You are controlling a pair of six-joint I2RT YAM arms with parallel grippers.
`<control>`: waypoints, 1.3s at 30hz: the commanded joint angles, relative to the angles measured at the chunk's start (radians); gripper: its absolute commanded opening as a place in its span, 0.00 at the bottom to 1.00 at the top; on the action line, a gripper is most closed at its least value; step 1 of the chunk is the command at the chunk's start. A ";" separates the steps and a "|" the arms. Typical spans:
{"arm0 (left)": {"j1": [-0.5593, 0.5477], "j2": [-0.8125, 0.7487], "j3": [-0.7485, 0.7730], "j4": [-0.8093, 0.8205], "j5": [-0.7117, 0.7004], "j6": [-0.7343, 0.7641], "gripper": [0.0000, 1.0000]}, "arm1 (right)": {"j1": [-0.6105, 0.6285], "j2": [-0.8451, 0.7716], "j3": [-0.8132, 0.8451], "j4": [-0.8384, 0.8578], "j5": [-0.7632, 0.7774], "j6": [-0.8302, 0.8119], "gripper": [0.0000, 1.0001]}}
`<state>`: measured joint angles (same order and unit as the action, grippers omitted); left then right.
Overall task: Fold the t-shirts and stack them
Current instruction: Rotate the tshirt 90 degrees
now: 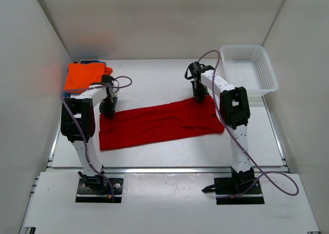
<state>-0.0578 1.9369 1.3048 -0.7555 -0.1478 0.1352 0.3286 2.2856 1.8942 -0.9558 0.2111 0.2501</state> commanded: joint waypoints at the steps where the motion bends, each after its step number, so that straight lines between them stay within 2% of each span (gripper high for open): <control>1: 0.052 0.025 -0.006 -0.091 -0.084 0.039 0.36 | 0.026 0.090 0.240 0.068 0.001 -0.017 0.00; 5: 0.030 -0.044 -0.024 -0.137 0.022 0.063 0.38 | 0.039 0.049 0.325 0.103 -0.058 -0.038 0.06; 8: 0.023 -0.090 -0.003 -0.179 0.088 0.037 0.42 | 0.004 -0.049 0.333 0.088 -0.032 -0.044 0.10; 10: 0.032 -0.124 -0.007 -0.205 0.120 0.034 0.41 | -0.029 -0.124 0.310 0.094 -0.035 -0.045 0.11; 13: 0.045 -0.182 -0.051 -0.193 0.105 0.037 0.42 | -0.048 -0.305 0.186 0.111 -0.084 -0.026 0.09; 16: 0.056 -0.255 -0.113 -0.162 0.079 0.037 0.43 | -0.040 -0.463 -0.123 0.149 -0.061 -0.043 0.04; 17: 0.097 -0.278 -0.127 -0.142 0.076 0.029 0.43 | -0.030 -0.492 -0.182 0.167 -0.067 -0.034 0.01; 19: 0.104 -0.297 -0.154 -0.120 0.071 0.032 0.47 | -0.040 -0.596 -0.401 0.250 -0.108 0.014 0.00; 23: 0.072 -0.289 -0.185 -0.052 0.019 0.027 0.48 | -0.094 -0.716 -0.715 0.469 -0.196 0.188 0.00; 26: 0.084 -0.270 -0.199 -0.009 0.005 0.006 0.49 | -0.089 -0.707 -0.803 0.538 -0.182 0.213 0.00; 32: 0.078 -0.236 -0.200 0.002 -0.030 0.000 0.49 | -0.069 -0.623 -0.851 0.592 -0.130 0.252 0.00; 34: 0.075 -0.239 -0.194 -0.010 -0.029 0.016 0.48 | -0.088 -0.585 -0.836 0.609 -0.136 0.273 0.00; 39: 0.113 -0.262 -0.151 -0.051 -0.041 0.043 0.50 | -0.105 -0.370 -0.687 0.574 -0.128 0.288 0.00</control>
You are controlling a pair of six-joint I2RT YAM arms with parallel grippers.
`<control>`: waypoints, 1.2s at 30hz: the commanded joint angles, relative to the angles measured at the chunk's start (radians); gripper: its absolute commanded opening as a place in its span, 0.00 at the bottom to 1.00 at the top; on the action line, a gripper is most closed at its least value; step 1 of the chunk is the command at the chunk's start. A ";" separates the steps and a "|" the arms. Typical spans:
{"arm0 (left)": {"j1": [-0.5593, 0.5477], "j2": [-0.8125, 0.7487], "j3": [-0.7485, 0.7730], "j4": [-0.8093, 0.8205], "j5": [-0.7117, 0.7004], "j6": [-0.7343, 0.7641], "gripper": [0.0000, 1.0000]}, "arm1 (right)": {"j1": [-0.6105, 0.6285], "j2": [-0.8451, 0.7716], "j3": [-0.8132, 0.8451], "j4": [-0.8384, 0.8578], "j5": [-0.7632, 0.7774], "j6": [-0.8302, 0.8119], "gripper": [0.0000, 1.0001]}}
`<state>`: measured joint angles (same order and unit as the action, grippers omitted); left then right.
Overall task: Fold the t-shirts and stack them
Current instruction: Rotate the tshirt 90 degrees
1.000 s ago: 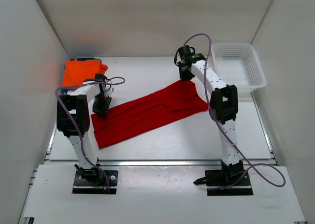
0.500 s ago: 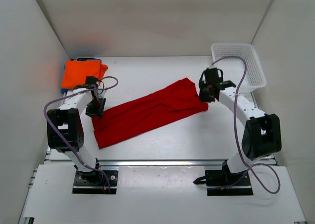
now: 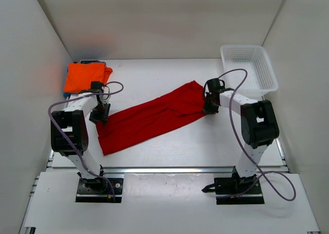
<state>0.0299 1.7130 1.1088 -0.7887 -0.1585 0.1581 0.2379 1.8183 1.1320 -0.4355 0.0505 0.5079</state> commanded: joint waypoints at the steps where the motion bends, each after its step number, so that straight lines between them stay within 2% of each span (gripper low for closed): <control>1: 0.033 -0.036 0.057 -0.029 -0.027 0.032 0.50 | -0.006 0.140 0.103 0.050 0.025 0.032 0.00; 5: 0.039 -0.033 0.097 -0.052 -0.061 0.067 0.50 | 0.020 0.266 0.268 0.063 0.031 -0.008 0.00; 8: 0.041 -0.039 0.118 -0.090 -0.041 0.063 0.51 | 0.050 0.492 0.582 -0.041 0.052 -0.087 0.01; 9: 0.038 -0.042 0.124 -0.096 -0.030 0.066 0.51 | 0.055 0.537 0.759 -0.104 0.064 -0.138 0.00; 11: 0.030 -0.039 0.122 -0.124 -0.021 0.070 0.51 | 0.061 0.825 1.149 -0.292 0.026 -0.175 0.00; 12: 0.018 -0.035 0.121 -0.130 -0.022 0.066 0.50 | 0.064 0.917 1.498 -0.450 0.028 -0.189 0.00; 13: 0.008 -0.032 0.108 -0.124 -0.018 0.069 0.50 | 0.058 0.996 1.648 -0.495 0.035 -0.192 0.00; 15: -0.005 -0.032 0.083 -0.116 -0.033 0.066 0.50 | 0.052 0.860 1.407 -0.343 0.050 -0.203 0.00; 16: -0.004 -0.026 0.079 -0.116 -0.027 0.064 0.50 | 0.058 0.805 1.360 -0.310 0.081 -0.227 0.00; 18: 0.004 -0.007 0.079 -0.119 -0.012 0.055 0.50 | 0.057 0.788 1.443 -0.337 0.127 -0.259 0.04; 20: -0.001 0.014 0.077 -0.124 0.019 0.040 0.50 | 0.058 0.721 1.445 -0.371 0.150 -0.256 0.08; 25: -0.045 -0.015 0.049 -0.103 0.068 0.006 0.49 | 0.126 0.486 1.189 -0.422 0.238 -0.266 0.19; 28: -0.044 -0.070 0.002 -0.080 0.062 -0.002 0.48 | 0.227 0.284 0.944 -0.381 0.261 -0.278 0.32; 30: -0.030 -0.133 -0.029 -0.072 0.080 -0.009 0.49 | 0.349 0.106 0.768 -0.292 0.294 -0.292 0.47; 32: 0.007 -0.174 -0.055 -0.057 0.079 -0.011 0.50 | 0.450 -0.027 0.508 -0.206 0.307 -0.286 0.52; 33: 0.011 -0.208 -0.076 -0.049 0.074 -0.017 0.50 | 0.509 -0.113 0.376 -0.139 0.295 -0.248 0.56; 36: 0.024 -0.268 -0.125 -0.008 0.039 -0.035 0.50 | 0.615 -0.230 0.206 -0.045 0.217 -0.008 0.58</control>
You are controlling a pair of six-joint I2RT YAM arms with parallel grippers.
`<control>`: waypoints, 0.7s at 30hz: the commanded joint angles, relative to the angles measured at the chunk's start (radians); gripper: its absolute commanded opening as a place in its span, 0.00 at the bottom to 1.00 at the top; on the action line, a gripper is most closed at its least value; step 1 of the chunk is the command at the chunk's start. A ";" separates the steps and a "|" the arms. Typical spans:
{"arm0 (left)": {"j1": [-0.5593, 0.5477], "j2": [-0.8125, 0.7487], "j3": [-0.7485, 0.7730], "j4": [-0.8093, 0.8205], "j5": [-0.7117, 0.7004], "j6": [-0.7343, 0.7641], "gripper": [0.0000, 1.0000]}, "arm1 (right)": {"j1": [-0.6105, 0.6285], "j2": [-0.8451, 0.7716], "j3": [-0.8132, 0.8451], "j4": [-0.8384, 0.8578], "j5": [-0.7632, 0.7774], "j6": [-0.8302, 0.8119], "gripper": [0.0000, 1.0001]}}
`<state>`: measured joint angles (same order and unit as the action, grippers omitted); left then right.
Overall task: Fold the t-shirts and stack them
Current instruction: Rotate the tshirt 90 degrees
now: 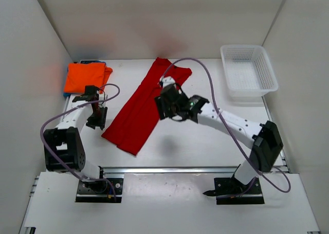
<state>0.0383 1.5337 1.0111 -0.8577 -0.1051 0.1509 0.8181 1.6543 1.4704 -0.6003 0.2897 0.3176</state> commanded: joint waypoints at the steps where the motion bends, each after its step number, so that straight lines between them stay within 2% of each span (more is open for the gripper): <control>1: 0.027 -0.101 -0.041 0.075 -0.001 -0.045 0.50 | 0.074 -0.071 -0.183 0.141 -0.033 0.266 0.59; 3: 0.040 -0.106 -0.060 0.098 0.048 -0.073 0.50 | 0.140 -0.033 -0.213 0.154 -0.023 0.377 0.58; 5: 0.051 -0.104 -0.065 0.095 0.074 -0.115 0.50 | 0.180 0.025 -0.191 0.158 -0.084 0.530 0.56; 9: 0.083 -0.153 -0.087 0.114 0.101 -0.140 0.51 | 0.263 0.178 -0.079 0.128 -0.121 0.699 0.56; 12: 0.081 -0.210 -0.124 0.129 0.111 -0.143 0.50 | 0.285 0.245 -0.070 0.117 -0.138 0.811 0.59; 16: 0.061 -0.263 -0.140 0.103 0.145 -0.129 0.51 | 0.299 0.216 -0.179 0.241 -0.135 0.923 0.65; 21: 0.041 -0.303 -0.167 0.098 0.137 -0.094 0.51 | 0.335 0.332 -0.039 0.142 -0.142 0.942 0.66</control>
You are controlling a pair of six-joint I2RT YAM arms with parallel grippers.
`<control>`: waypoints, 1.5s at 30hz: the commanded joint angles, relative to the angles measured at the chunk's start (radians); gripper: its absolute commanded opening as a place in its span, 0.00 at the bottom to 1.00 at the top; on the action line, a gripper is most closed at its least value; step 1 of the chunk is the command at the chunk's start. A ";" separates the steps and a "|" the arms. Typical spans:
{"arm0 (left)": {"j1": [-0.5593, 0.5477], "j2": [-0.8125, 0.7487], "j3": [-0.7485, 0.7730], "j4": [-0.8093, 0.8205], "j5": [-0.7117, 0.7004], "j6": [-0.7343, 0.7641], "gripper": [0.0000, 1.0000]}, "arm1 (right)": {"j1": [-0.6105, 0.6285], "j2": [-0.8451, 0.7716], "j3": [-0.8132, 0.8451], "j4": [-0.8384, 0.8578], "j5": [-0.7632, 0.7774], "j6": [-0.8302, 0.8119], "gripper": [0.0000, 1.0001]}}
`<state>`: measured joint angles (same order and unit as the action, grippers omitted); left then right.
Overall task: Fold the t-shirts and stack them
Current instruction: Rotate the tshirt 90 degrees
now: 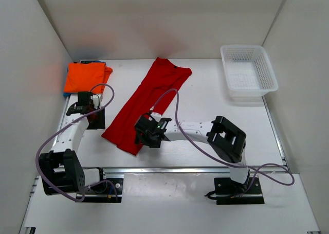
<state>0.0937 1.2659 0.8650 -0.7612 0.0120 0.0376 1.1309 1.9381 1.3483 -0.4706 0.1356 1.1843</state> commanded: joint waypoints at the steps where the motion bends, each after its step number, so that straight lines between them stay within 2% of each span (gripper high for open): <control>1: -0.015 -0.039 -0.029 0.006 0.017 0.022 0.51 | 0.024 0.059 0.107 0.003 0.013 0.075 0.67; 6: -0.018 -0.063 -0.049 0.003 0.014 0.036 0.50 | 0.047 0.175 0.282 -0.172 0.004 0.080 0.61; 11: -0.017 -0.079 -0.041 -0.006 0.020 0.047 0.50 | 0.052 0.156 0.232 -0.191 -0.011 0.113 0.57; 15: -0.026 -0.082 -0.049 -0.007 0.029 0.047 0.50 | 0.050 0.176 0.226 -0.174 -0.042 0.106 0.48; 17: -0.029 -0.082 -0.049 -0.007 0.022 0.048 0.50 | 0.044 0.196 0.209 -0.154 -0.091 0.100 0.40; 23: -0.029 -0.089 -0.047 -0.010 0.014 0.062 0.50 | 0.029 0.156 0.117 -0.125 -0.082 0.100 0.01; 29: -0.074 -0.076 -0.018 -0.053 0.118 0.113 0.49 | -0.011 -0.051 -0.173 -0.045 -0.021 0.169 0.00; 35: -0.227 -0.080 0.040 -0.098 0.246 0.156 0.50 | -0.065 -0.322 -0.424 -0.097 0.056 0.147 0.00; 39: -0.356 -0.057 0.065 -0.093 0.311 0.137 0.50 | -0.105 -0.433 -0.520 -0.180 0.108 0.107 0.02; 40: -0.376 -0.056 0.060 -0.086 0.330 0.137 0.50 | -0.117 -0.482 -0.540 -0.203 0.116 0.092 0.04; 42: -0.435 -0.053 0.049 -0.060 0.359 0.113 0.51 | -0.137 -0.545 -0.590 -0.211 0.125 0.045 0.18; 43: -0.457 -0.060 0.042 -0.050 0.384 0.102 0.52 | -0.144 -0.594 -0.609 -0.211 0.130 0.034 0.21; 45: -0.472 -0.056 0.017 -0.024 0.422 0.070 0.54 | -0.160 -0.686 -0.647 -0.185 0.119 -0.020 0.34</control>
<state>-0.3542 1.2171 0.8963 -0.8261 0.3317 0.1478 0.9859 1.3586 0.7300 -0.6430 0.2039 1.2404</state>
